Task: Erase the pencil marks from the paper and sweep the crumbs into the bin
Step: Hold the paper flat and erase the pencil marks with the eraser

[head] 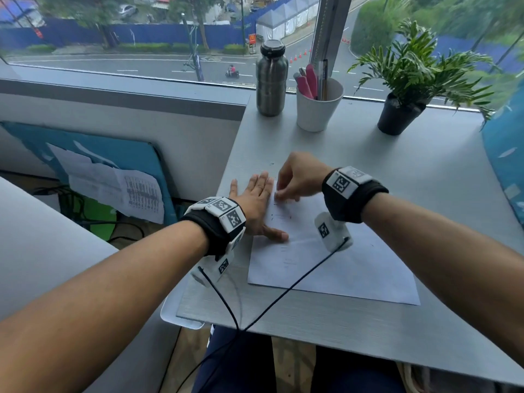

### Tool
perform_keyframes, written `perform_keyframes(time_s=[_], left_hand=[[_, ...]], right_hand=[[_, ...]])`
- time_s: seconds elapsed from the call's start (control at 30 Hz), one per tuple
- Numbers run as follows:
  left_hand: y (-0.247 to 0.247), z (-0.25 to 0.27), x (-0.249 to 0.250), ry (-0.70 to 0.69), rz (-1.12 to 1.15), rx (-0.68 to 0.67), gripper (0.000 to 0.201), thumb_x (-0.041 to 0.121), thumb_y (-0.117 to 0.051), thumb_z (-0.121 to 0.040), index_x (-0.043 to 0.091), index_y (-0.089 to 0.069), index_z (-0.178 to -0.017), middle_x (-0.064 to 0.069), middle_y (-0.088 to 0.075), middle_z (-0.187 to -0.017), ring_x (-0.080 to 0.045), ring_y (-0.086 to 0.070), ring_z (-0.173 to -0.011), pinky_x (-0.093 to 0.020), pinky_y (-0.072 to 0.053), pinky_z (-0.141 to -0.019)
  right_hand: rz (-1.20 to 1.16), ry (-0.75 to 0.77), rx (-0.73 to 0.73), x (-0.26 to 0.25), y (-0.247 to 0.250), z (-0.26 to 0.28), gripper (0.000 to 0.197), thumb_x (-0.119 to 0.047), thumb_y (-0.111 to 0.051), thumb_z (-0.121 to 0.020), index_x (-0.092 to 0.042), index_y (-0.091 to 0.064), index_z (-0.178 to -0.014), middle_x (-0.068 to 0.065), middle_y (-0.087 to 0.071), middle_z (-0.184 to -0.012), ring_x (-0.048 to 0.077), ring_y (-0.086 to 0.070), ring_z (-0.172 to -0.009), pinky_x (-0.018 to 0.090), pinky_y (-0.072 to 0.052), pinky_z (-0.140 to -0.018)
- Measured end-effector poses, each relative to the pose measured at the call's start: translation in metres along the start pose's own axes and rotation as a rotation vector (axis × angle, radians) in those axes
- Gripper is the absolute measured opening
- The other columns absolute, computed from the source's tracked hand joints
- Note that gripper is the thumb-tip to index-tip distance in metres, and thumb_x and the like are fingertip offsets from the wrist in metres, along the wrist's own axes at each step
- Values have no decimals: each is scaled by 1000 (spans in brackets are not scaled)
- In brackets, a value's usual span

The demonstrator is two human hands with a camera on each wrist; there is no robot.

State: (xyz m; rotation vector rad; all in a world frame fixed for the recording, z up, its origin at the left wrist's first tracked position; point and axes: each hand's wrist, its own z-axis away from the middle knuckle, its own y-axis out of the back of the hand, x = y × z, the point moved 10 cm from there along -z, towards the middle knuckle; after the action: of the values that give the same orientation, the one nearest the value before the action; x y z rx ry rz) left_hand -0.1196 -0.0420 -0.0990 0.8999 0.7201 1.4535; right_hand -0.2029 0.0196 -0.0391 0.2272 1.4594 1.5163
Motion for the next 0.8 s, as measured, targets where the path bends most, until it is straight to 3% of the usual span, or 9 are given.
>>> perform_keyframes(time_s=[0.07,0.2,0.3,0.33,0.47,0.6,0.7,0.73,0.8], left_hand=[[1,0,-1,3,12,5,140,89,-52,-61,12,23,-150,-3,29,-158,-20,24,-146,-58,13,-114],[-1,0,0,-1,9,-3,141,90,-52,-60,12,24,-150,-3,30,-157,-20,24,-146,-58,13,-114],[0,0,-1,-6,8,12,141,90,-52,-60,12,24,-150,-3,30,-157,-20,24,-146,-58,13,-115],[1,-1,-2,-4,11,15,141,89,-53,-60,12,23,-150,-3,29,-158,-20,24,-146,-58,13,-115],[-1,1,1,2,17,11,140,87,-55,-62,11,22,-150,-4,28,-158,-20,23,-146,-58,12,-115],[2,0,-2,3,13,21,139,87,-54,-62,11,22,-151,-3,29,-158,-20,24,-146,-58,12,-115],[0,-1,-1,4,26,19,140,87,-54,-62,11,22,-151,-4,28,-158,-21,23,-146,-57,13,-115],[-1,0,0,3,23,13,140,87,-54,-61,11,23,-150,-4,28,-158,-21,23,-146,-57,13,-115],[0,0,0,2,10,17,141,88,-54,-61,11,23,-150,-4,29,-158,-21,23,-146,-57,12,-115]], right_hand=[[3,-4,0,3,-1,0,9,-22,-79,-71,-13,-76,-70,5,-71,-59,8,-63,-46,16,-48,-49],[-3,-49,200,15,31,-5,6,-18,-79,-68,-13,-75,-68,0,-69,-60,5,-60,-49,24,-58,-60],[-10,40,-16,1,3,2,9,-23,-80,-71,-15,-77,-72,1,-70,-58,7,-63,-47,17,-52,-54],[5,39,-26,2,0,2,9,-23,-79,-71,-15,-77,-73,1,-70,-58,8,-62,-48,17,-51,-54],[10,-37,201,20,32,-3,7,-19,-78,-68,-13,-75,-67,1,-68,-57,10,-62,-49,26,-59,-60],[38,46,-50,5,5,2,9,-24,-80,-71,-17,-76,-71,1,-70,-56,7,-63,-48,17,-51,-55],[44,-19,138,19,28,-4,7,-20,-80,-70,-14,-76,-67,0,-68,-55,3,-60,-43,22,-56,-56],[35,-13,150,18,30,-4,7,-20,-80,-70,-15,-76,-67,-1,-68,-54,1,-59,-42,20,-55,-54],[11,38,25,9,15,-4,8,-24,-80,-73,-18,-77,-70,-1,-69,-56,2,-61,-46,13,-50,-52]])
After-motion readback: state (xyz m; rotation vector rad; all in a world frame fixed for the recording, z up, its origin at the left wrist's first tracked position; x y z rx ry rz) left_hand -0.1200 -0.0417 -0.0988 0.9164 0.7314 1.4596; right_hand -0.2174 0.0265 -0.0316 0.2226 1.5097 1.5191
